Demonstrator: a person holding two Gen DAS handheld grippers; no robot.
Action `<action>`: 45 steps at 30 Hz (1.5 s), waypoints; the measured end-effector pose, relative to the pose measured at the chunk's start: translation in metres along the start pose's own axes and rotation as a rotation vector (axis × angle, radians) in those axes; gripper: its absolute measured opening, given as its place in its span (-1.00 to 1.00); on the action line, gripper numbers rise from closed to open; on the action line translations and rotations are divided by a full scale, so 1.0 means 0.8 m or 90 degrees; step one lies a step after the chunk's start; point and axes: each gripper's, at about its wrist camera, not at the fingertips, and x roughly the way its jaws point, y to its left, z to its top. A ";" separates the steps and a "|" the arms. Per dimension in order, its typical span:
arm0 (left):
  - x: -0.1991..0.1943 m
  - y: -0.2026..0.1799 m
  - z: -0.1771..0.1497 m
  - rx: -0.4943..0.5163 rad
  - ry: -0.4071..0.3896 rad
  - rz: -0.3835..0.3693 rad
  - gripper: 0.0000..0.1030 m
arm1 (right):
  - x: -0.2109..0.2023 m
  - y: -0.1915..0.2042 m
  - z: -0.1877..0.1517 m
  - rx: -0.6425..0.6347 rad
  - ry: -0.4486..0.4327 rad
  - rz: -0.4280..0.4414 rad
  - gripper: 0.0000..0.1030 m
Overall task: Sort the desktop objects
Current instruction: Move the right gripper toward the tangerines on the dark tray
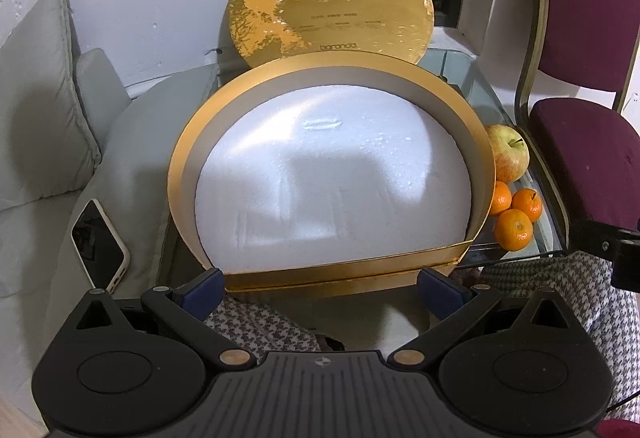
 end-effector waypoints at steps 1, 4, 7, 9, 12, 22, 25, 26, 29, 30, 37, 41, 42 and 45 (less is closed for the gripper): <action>0.000 -0.001 0.000 0.002 0.000 0.001 0.99 | 0.002 -0.001 0.000 0.002 0.001 0.001 1.00; 0.001 -0.005 0.000 0.009 0.005 0.002 0.99 | 0.010 -0.005 -0.002 0.007 0.002 0.003 1.00; 0.002 -0.009 0.001 0.018 0.007 0.003 0.99 | 0.020 -0.011 -0.005 0.008 0.005 0.008 1.00; 0.002 -0.011 0.002 0.023 0.009 0.004 0.99 | 0.008 -0.006 -0.002 0.010 0.010 0.003 1.00; 0.003 -0.014 0.002 0.028 0.011 0.006 0.99 | 0.004 0.001 0.003 0.013 0.012 0.004 1.00; 0.006 -0.021 0.004 0.042 0.020 0.013 0.99 | 0.018 -0.018 0.000 0.031 0.018 0.021 1.00; 0.007 -0.023 0.003 0.046 0.022 0.014 0.99 | 0.021 -0.021 0.000 0.039 0.020 0.028 1.00; 0.007 -0.023 0.003 0.047 0.022 0.014 0.99 | 0.022 -0.022 0.000 0.042 0.021 0.028 1.00; 0.007 -0.024 0.003 0.045 0.023 0.014 0.99 | 0.025 -0.026 -0.002 0.055 0.021 0.034 1.00; 0.008 -0.024 0.003 0.045 0.024 0.013 0.99 | 0.026 -0.027 -0.003 0.060 0.022 0.035 1.00; 0.011 -0.026 0.002 0.058 0.038 0.009 0.99 | 0.031 -0.035 -0.011 0.094 0.012 0.033 1.00; 0.011 -0.025 0.002 0.055 0.040 -0.001 0.99 | 0.033 -0.041 -0.013 0.127 0.004 0.053 1.00; 0.011 -0.023 0.002 0.052 0.039 -0.009 0.99 | 0.036 -0.044 -0.015 0.141 0.005 0.070 1.00; 0.012 -0.015 0.004 0.039 0.026 -0.043 0.99 | 0.044 -0.050 -0.018 0.173 0.010 0.112 1.00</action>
